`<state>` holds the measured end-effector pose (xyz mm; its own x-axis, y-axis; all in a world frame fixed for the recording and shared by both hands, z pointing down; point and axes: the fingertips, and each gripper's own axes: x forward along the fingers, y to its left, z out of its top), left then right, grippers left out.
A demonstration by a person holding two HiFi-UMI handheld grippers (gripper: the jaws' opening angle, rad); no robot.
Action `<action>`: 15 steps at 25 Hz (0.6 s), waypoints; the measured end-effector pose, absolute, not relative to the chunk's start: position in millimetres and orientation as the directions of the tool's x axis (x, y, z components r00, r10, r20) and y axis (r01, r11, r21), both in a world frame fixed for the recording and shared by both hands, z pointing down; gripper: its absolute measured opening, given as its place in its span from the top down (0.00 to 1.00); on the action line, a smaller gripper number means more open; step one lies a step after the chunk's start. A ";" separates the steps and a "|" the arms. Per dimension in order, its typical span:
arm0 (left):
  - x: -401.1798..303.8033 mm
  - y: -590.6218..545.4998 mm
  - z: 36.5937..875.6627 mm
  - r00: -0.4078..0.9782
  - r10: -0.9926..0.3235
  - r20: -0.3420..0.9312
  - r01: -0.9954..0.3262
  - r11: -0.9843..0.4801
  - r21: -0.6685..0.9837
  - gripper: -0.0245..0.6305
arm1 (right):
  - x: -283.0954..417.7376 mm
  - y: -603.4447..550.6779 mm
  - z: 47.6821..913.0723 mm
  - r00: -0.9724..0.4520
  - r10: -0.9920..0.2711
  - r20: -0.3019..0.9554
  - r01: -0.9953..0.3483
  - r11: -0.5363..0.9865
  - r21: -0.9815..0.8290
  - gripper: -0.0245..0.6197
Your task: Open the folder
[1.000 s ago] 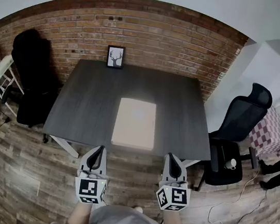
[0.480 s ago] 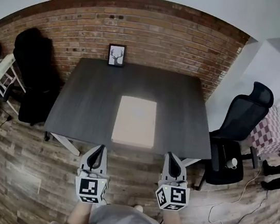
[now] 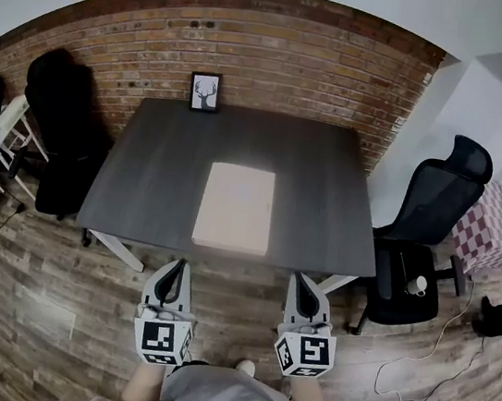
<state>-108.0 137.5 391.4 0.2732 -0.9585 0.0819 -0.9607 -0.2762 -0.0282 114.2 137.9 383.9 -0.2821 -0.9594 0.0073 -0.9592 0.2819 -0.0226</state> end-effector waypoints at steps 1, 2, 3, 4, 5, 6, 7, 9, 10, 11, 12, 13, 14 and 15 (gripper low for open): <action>-103.8 140.2 392.4 0.270 -0.959 0.084 -0.962 -0.273 -0.028 0.96 | 117.6 140.5 385.0 -0.287 -0.958 0.012 -0.958 0.287 -0.014 0.96; -99.2 142.9 393.5 0.265 -0.960 0.088 -0.963 -0.269 -0.027 0.96 | 121.3 142.9 386.1 -0.294 -0.956 0.017 -0.956 0.294 -0.006 0.96; -94.2 145.6 394.3 0.262 -0.961 0.091 -0.964 -0.265 -0.027 0.96 | 125.4 145.2 387.2 -0.300 -0.954 0.022 -0.954 0.301 -0.001 0.96; -88.8 148.4 395.0 0.258 -0.962 0.093 -0.965 -0.262 -0.027 0.96 | 129.9 147.4 388.4 -0.306 -0.952 0.026 -0.952 0.307 0.000 0.96; -83.2 151.2 395.8 0.257 -0.962 0.096 -0.965 -0.260 -0.027 0.96 | 134.6 149.5 389.7 -0.312 -0.950 0.030 -0.950 0.312 -0.001 0.96; -77.6 154.2 396.7 0.256 -0.962 0.099 -0.965 -0.260 -0.026 0.96 | 139.2 151.7 391.1 -0.316 -0.948 0.035 -0.949 0.316 -0.002 0.96; -72.4 157.1 397.8 0.256 -0.961 0.103 -0.965 -0.260 -0.026 0.96 | 143.5 153.9 392.5 -0.318 -0.947 0.038 -0.948 0.318 -0.003 0.96; -63.9 161.4 399.5 0.255 -0.961 0.108 -0.966 -0.259 -0.025 0.96 | 151.4 156.6 394.7 -0.320 -0.946 0.042 -0.947 0.320 -0.004 0.96; -60.6 162.5 400.0 0.254 -0.961 0.110 -0.966 -0.258 -0.025 0.96 | 155.1 156.9 395.4 -0.319 -0.947 0.041 -0.948 0.319 -0.006 0.96; -57.9 163.0 400.5 0.252 -0.961 0.111 -0.966 -0.257 -0.027 0.96 | 158.5 156.9 396.2 -0.318 -0.947 0.041 -0.948 0.318 -0.010 0.96; -55.5 163.2 401.1 0.251 -0.961 0.113 -0.966 -0.255 -0.029 0.96 | 161.5 157.1 397.3 -0.318 -0.947 0.041 -0.948 0.318 -0.013 0.96; -53.2 163.3 401.8 0.250 -0.962 0.115 -0.967 -0.254 -0.030 0.96 | 164.1 157.4 398.8 -0.319 -0.947 0.043 -0.948 0.318 -0.015 0.96; -51.0 163.0 402.2 0.249 -0.962 0.116 -0.967 -0.254 -0.032 0.96 | 166.4 157.3 400.6 -0.319 -0.947 0.047 -0.948 0.319 -0.017 0.96; -49.0 162.2 402.1 0.249 -0.961 0.116 -0.966 -0.255 -0.033 0.96 | 168.2 156.6 402.3 -0.319 -0.946 0.051 -0.948 0.319 -0.018 0.96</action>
<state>-49.0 162.2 402.1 0.2493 -0.9615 0.1158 -0.9665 -0.2546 -0.0329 168.2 156.6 402.3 -0.3194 -0.9463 0.0506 -0.9476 0.3189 -0.0183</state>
